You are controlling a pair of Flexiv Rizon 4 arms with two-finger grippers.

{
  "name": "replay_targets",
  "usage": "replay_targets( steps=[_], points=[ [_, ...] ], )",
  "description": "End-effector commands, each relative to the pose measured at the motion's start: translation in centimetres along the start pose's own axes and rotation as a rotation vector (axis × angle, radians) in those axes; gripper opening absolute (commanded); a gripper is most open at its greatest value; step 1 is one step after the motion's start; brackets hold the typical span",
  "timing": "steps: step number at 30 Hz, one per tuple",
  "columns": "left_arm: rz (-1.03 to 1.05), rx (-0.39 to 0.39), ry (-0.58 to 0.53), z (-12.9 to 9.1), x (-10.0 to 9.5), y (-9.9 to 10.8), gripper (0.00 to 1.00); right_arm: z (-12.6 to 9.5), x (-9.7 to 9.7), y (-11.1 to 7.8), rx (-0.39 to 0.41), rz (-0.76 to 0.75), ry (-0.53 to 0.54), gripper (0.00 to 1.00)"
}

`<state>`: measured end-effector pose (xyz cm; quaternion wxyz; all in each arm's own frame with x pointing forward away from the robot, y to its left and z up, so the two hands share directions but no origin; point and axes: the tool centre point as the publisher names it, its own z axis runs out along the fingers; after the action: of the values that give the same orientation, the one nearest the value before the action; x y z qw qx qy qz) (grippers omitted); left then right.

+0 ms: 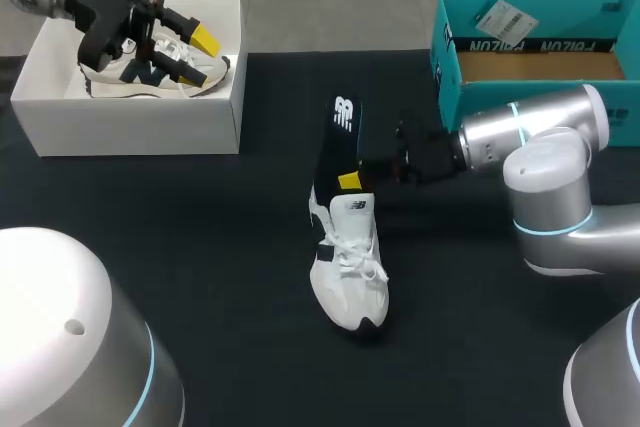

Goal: Take the shoe out of the shoebox, open the shoe tongue, remove and reinsert the insole, then place the shoe into the shoebox

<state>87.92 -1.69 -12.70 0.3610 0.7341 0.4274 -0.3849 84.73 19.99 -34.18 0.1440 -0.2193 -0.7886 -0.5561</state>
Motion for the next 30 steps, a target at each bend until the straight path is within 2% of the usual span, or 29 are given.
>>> replay_targets(
  steps=[1,2,5,7,8,15,22,30],
  points=[
    [0.001,0.000,0.003,0.0,0.0,-0.1,1.00,-0.2,-0.4,1.1,0.016,-0.012,-0.001,0.43],
    [0.001,0.000,0.003,0.0,0.0,-0.1,1.00,-0.3,-0.5,1.3,0.017,-0.016,-0.002,0.42],
    [0.001,0.000,0.003,0.0,0.0,-0.1,1.00,-0.5,-0.6,2.0,0.029,-0.031,-0.004,0.27],
    [0.001,0.000,0.003,0.0,0.0,-0.1,1.00,-0.5,-0.6,2.2,0.037,-0.036,-0.004,0.04],
    [0.001,0.000,0.003,0.0,0.0,-0.1,1.00,-0.6,-0.6,2.3,0.043,-0.038,0.001,0.00],
    [0.001,0.000,0.003,0.0,0.0,-0.1,1.00,-0.4,-0.3,2.2,0.101,-0.044,0.030,0.00],
    [0.001,0.000,0.003,0.0,0.0,-0.1,1.00,-0.1,0.1,1.2,0.156,-0.007,0.031,0.00],
    [0.001,0.000,0.003,0.0,0.0,-0.1,1.00,0.7,0.9,-0.1,0.172,0.033,0.051,0.00]
  ],
)
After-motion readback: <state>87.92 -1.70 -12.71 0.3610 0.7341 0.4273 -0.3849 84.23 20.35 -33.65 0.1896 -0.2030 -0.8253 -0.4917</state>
